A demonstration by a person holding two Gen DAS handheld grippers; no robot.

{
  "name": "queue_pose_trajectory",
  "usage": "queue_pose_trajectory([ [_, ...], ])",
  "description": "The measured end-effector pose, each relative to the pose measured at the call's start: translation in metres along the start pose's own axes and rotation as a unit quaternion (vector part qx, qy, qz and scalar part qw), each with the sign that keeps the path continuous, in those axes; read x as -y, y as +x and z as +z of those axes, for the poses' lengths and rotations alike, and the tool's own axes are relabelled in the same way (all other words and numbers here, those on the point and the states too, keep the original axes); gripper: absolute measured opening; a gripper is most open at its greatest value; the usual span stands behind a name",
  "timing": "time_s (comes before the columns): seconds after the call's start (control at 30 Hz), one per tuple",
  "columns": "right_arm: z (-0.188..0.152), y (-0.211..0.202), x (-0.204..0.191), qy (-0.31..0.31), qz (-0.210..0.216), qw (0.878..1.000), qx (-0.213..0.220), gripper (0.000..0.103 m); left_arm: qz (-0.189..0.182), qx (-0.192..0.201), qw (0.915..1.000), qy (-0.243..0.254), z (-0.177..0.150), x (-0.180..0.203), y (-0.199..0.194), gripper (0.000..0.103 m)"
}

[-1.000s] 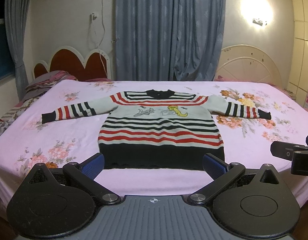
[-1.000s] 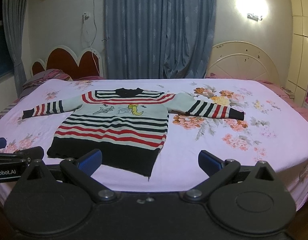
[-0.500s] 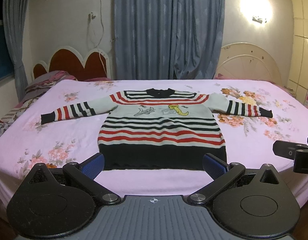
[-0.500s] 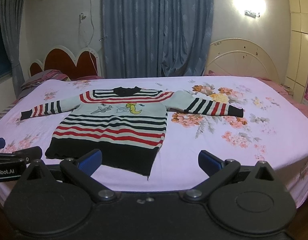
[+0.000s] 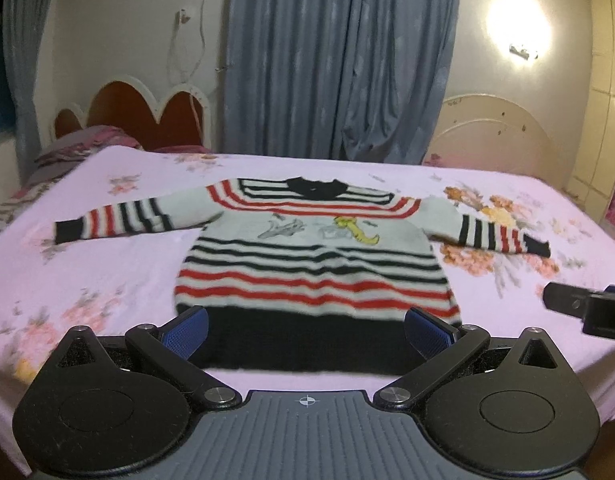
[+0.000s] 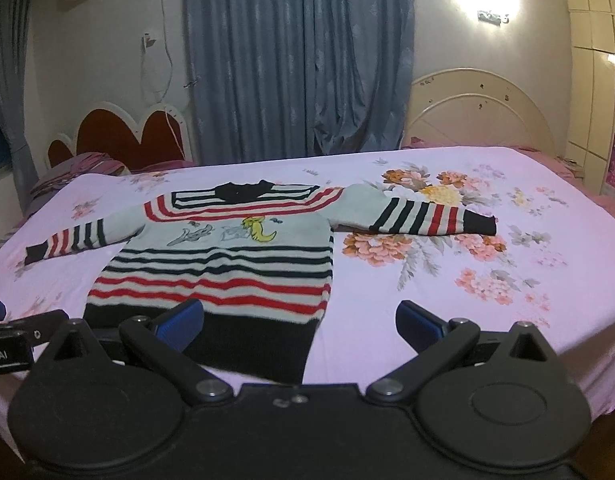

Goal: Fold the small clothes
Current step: 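Move the right tool to the black sleeve cuff and close on it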

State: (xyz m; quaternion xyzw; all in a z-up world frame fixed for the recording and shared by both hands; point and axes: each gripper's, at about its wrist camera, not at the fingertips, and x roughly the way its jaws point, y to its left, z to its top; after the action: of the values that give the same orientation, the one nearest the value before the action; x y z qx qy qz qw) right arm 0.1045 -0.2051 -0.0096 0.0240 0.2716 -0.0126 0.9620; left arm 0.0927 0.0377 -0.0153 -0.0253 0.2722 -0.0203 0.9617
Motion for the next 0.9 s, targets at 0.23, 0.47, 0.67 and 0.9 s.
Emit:
queue_pose_trajectory([
  [0.23,0.032,0.053,-0.003,0.026,-0.027,0.999,0.006,0.102,-0.046,-0.019,0.9984,0.026,0.040,-0.005,0.059,0.103],
  [0.47,0.061,0.099,0.000,0.049,-0.053,0.997,0.027,0.100,-0.024,0.007,0.9989,0.039,0.076,-0.026,0.116,0.103],
  [0.67,0.074,0.134,0.033,0.070,-0.090,0.993,0.022,0.100,-0.013,0.019,0.9995,-0.023,0.084,-0.026,0.170,0.103],
  [0.9,0.087,0.193,0.120,0.129,-0.139,0.981,0.037,0.097,-0.016,-0.024,0.9988,-0.039,0.097,0.003,0.245,0.103],
])
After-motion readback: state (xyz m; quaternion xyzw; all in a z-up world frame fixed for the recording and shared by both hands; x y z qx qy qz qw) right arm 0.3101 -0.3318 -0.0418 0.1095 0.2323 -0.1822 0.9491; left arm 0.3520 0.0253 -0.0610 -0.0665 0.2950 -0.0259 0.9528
